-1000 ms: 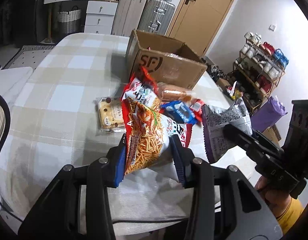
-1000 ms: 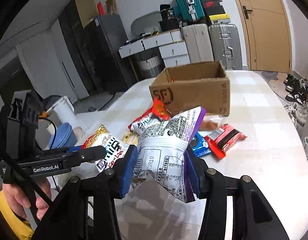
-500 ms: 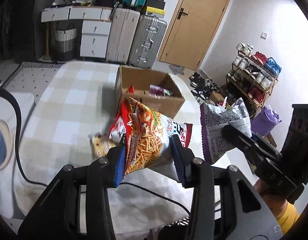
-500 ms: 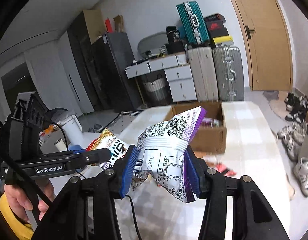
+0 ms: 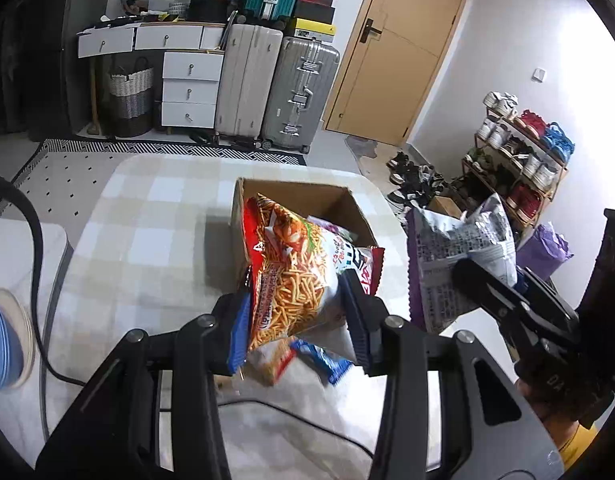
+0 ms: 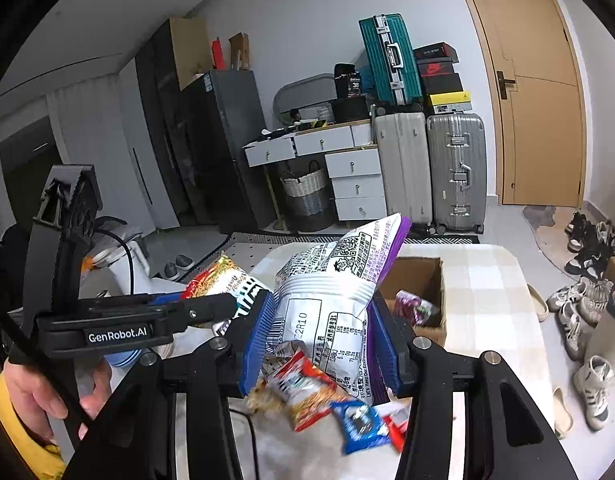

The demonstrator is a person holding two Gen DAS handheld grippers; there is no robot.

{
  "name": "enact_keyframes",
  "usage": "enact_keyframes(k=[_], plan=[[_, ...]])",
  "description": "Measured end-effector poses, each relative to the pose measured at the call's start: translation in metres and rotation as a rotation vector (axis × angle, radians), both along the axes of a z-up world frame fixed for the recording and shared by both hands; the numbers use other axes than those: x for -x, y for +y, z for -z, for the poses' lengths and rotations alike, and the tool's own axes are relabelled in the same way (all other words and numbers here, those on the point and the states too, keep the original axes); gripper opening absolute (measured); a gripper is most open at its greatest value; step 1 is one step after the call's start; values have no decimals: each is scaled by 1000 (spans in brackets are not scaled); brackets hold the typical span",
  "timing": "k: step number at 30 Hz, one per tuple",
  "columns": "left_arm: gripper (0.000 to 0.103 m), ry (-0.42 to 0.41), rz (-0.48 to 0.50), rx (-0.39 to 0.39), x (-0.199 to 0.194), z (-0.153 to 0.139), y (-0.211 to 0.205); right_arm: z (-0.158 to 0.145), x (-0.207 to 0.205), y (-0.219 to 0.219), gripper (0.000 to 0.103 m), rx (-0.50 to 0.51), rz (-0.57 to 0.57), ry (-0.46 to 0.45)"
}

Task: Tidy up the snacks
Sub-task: 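Carry both held bags up and over the cardboard box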

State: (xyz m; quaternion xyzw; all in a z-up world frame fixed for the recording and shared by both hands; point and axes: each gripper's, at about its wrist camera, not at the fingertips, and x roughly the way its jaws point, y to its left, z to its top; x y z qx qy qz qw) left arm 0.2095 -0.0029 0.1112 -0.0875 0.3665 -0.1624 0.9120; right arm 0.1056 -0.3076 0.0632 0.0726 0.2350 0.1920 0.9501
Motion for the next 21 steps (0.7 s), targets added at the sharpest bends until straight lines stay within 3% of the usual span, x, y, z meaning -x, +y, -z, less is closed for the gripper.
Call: enact_keyframes(k=[9, 21], plan=[[38, 28, -11, -6, -88, 9, -18, 14, -77, -13, 48, 1, 28, 39], [38, 86, 8, -52, -212, 64, -66, 54, -189, -25, 48, 41, 49, 103]])
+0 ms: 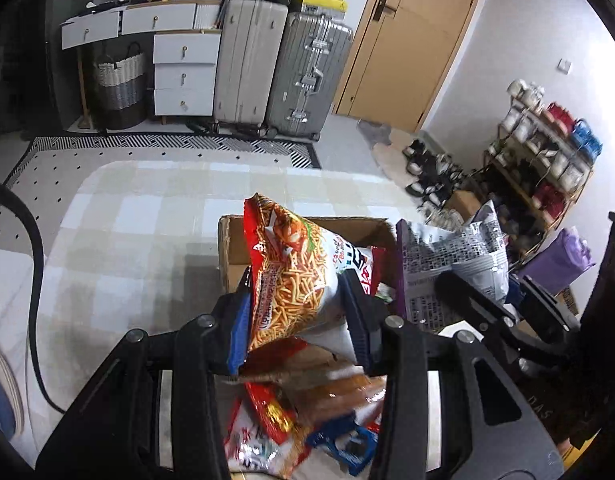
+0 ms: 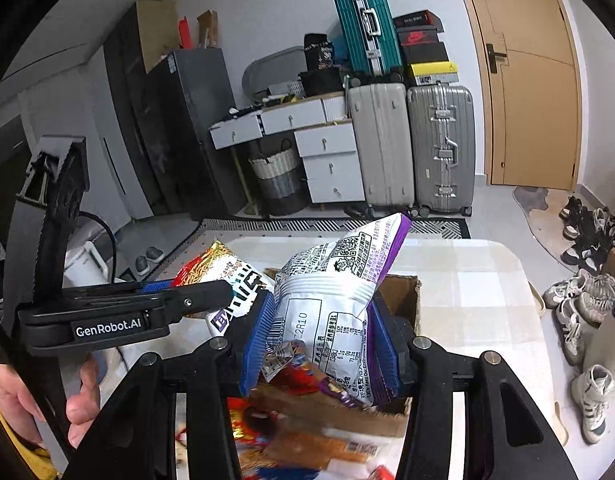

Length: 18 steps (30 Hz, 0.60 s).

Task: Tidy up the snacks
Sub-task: 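Carry both held bags up and over the cardboard box, then lower both bags into the box and open both tools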

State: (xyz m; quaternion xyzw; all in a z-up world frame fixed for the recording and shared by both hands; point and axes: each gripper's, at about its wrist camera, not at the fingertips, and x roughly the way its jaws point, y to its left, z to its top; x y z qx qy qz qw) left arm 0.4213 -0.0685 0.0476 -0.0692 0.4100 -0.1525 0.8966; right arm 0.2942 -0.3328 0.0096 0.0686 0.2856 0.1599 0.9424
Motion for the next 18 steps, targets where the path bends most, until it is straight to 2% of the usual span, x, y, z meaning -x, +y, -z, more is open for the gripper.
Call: enact_keyframes(k=[5, 15, 18], plan=[[38, 23, 7, -41, -37, 28, -21, 26, -28, -4, 48, 31, 3, 38], [39, 68, 20, -96, -67, 83, -45, 64, -63, 4, 48, 130, -17, 93], [39, 78, 22, -113, -73, 97, -51, 77, -72, 7, 48, 162, -25, 135]])
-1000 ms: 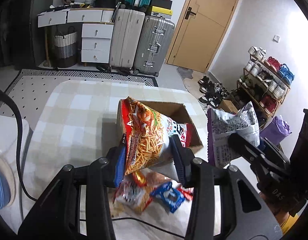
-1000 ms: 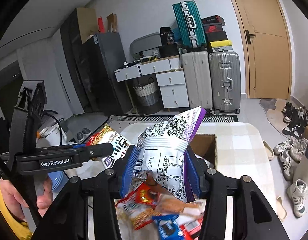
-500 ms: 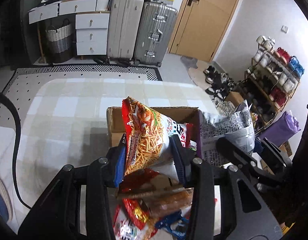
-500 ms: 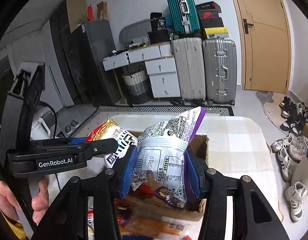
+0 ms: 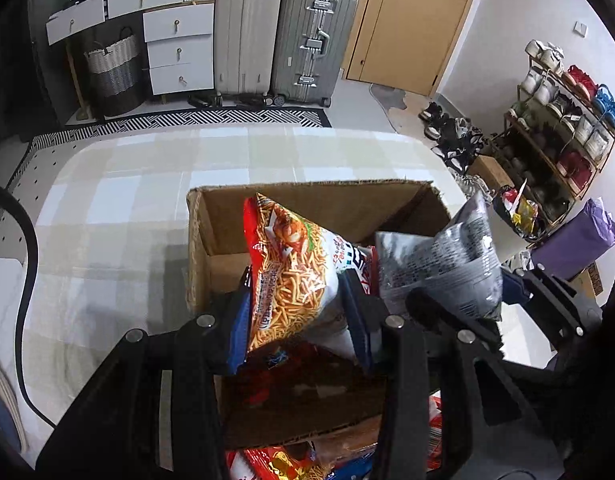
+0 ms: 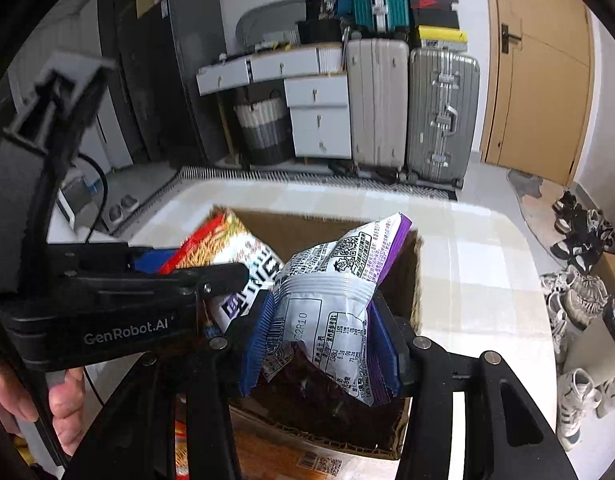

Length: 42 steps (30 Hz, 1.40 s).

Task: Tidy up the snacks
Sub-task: 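Lower both bags into the box and open both tools, then withdraw both tools from the box back toward the snack pile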

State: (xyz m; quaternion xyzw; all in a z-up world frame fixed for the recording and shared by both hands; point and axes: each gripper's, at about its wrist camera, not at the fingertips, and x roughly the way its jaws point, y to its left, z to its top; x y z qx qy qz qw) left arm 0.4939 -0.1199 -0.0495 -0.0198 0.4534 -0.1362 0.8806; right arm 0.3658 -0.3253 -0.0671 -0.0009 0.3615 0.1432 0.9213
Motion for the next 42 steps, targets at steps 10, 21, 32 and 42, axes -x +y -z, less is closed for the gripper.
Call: enact_keyframes(k=[10, 21, 32, 42], plan=[[39, 47, 28, 23, -4, 24, -4, 17, -4, -1, 49, 50, 27, 41], [60, 41, 10, 17, 1, 21, 3, 14, 6, 0, 50, 71, 37, 37], [81, 37, 3, 48, 21, 4, 14, 3, 17, 0, 58, 98, 63, -5], [102, -80, -44, 44, 66, -37, 23, -33, 58, 1, 91, 126, 73, -158]])
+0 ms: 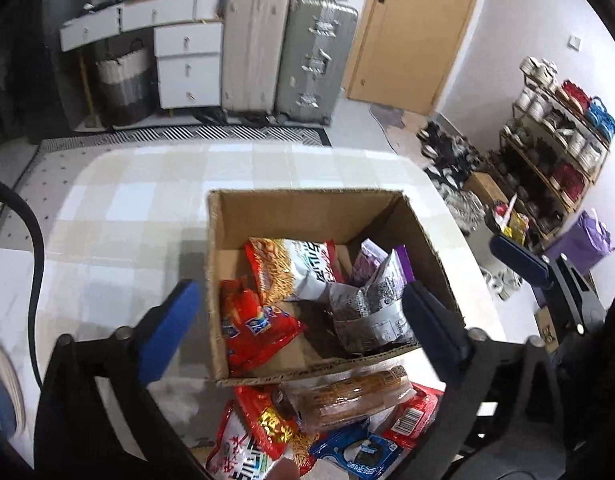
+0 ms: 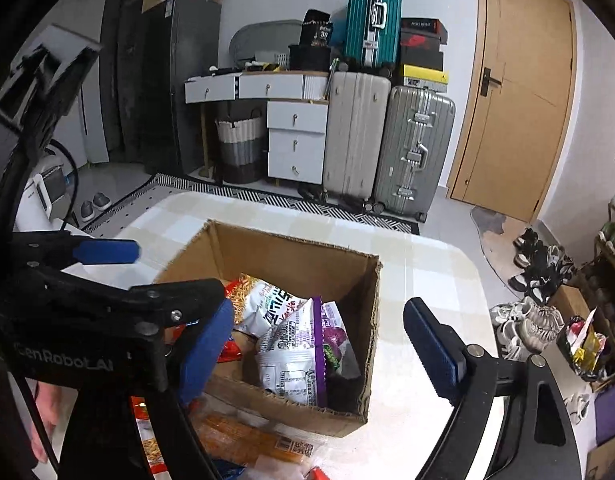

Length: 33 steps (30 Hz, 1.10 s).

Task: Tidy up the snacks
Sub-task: 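Withdraw both tools from the box back toward the snack pile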

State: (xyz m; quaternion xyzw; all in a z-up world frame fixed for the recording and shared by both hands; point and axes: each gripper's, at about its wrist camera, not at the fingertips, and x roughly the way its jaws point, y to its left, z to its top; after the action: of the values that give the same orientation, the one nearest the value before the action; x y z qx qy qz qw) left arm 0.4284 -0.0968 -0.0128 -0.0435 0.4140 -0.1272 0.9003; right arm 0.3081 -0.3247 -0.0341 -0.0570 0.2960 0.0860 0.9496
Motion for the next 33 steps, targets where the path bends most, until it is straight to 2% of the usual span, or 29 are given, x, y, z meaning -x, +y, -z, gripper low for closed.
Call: enact_keyframes(k=[3, 5, 13, 21, 27, 33], plan=[[102, -2, -3, 43, 14, -13, 8, -11, 13, -1, 98, 0, 15, -32], [102, 6, 3, 52, 23, -20, 11, -19, 23, -1, 99, -8, 15, -48], [102, -65, -8, 7, 79, -59, 19, -46, 67, -3, 102, -71, 17, -68], [102, -243, -74, -50, 171, -109, 32, -77, 131, 4, 102, -113, 17, -135], [102, -330, -102, -60, 234, -146, 44, -101, 187, 9, 102, -137, 10, -195], [102, -414, -121, -94, 299, -171, 55, -117, 235, 14, 102, -164, -11, -243]])
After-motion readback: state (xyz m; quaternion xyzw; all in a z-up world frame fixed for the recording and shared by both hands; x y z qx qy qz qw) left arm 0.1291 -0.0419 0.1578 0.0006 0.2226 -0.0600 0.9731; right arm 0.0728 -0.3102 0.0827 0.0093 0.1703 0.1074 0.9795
